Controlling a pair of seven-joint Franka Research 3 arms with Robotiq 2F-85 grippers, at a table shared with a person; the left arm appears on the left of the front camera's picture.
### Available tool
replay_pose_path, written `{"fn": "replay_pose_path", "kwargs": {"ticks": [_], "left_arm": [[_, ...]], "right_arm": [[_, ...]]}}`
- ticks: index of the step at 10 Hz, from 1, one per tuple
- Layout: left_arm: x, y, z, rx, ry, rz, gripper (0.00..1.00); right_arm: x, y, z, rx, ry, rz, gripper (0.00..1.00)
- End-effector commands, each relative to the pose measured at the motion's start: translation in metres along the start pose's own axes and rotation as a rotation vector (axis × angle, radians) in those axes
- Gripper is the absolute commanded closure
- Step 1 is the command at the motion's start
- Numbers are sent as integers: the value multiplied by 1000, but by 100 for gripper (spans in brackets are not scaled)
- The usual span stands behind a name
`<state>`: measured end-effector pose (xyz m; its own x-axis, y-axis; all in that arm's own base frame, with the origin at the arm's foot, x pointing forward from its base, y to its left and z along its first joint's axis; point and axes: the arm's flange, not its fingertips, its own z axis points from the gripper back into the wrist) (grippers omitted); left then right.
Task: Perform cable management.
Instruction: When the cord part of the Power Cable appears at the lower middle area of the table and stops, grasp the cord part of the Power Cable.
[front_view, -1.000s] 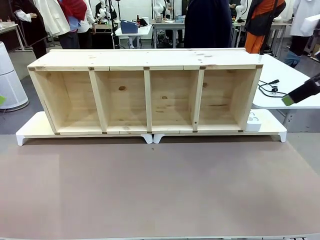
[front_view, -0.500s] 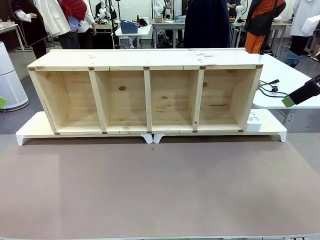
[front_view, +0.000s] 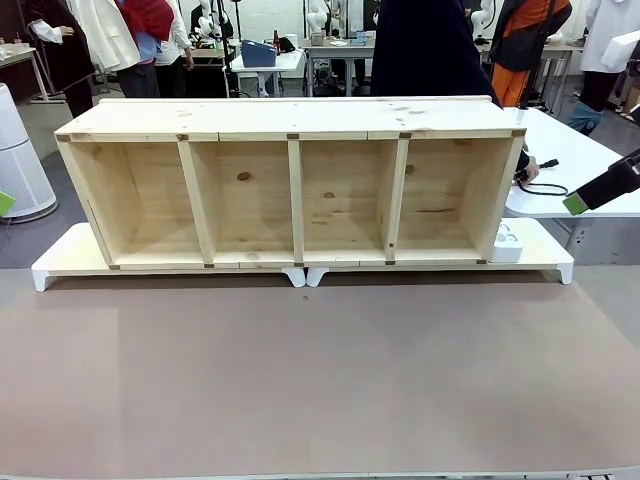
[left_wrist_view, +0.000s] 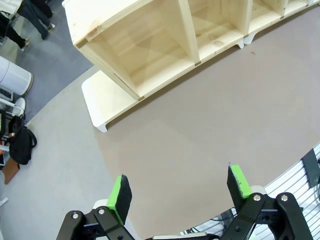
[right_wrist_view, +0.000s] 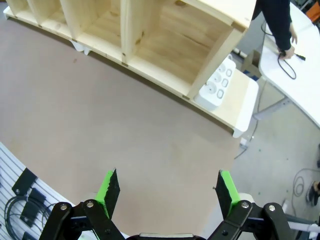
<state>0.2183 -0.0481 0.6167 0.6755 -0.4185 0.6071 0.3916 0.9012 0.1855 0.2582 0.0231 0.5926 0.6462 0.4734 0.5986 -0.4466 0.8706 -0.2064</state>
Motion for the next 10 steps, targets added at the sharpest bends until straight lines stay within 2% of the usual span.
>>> {"fn": "replay_pose_path", "kwargs": {"ticks": [1,10], "left_arm": [[2,0,-1,1,-11,20,0],[2,0,-1,1,-11,20,0]], "right_arm": [[3,0,-3,-2,-7,-6,0],[3,0,-3,-2,-7,-6,0]]}}
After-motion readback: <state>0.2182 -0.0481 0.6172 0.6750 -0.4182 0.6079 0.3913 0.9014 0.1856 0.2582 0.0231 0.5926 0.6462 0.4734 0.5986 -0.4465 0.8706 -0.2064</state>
